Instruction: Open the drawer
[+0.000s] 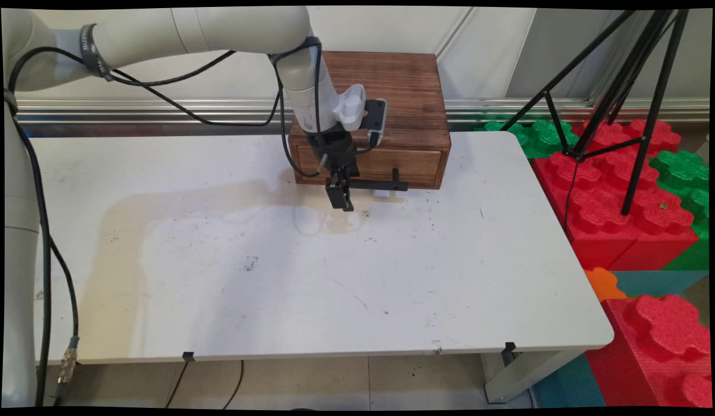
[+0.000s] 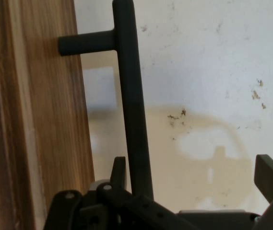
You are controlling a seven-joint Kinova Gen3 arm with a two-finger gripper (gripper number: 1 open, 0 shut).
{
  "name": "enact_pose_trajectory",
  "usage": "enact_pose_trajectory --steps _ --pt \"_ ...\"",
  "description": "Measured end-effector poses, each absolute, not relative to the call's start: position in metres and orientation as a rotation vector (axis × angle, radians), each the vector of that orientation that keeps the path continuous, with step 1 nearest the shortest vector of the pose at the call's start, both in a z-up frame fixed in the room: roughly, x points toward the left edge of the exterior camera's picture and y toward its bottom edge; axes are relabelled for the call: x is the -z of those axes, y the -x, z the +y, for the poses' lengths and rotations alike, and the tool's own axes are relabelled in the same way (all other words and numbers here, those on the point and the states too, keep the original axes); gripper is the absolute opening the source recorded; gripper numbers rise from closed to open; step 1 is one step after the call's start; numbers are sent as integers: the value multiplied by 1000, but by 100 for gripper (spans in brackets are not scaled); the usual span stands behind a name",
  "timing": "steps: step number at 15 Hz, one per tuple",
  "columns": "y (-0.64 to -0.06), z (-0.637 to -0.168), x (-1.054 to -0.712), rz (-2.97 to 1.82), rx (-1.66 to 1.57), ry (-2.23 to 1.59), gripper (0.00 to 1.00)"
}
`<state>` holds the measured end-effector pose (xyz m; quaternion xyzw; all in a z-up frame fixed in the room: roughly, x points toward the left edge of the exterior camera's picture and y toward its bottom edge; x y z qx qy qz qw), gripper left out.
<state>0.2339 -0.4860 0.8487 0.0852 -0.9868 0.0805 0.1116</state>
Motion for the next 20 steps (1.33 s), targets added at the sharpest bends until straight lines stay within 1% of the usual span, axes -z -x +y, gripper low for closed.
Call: enact_pose_trajectory --steps 6,12,20 --pt "-231 -489 -838 -2920 -231 -225 100" --pt "-225 -490 -833 -2899 -228 -289 100" --pt "-218 -479 -829 -2877 -207 -343 100"
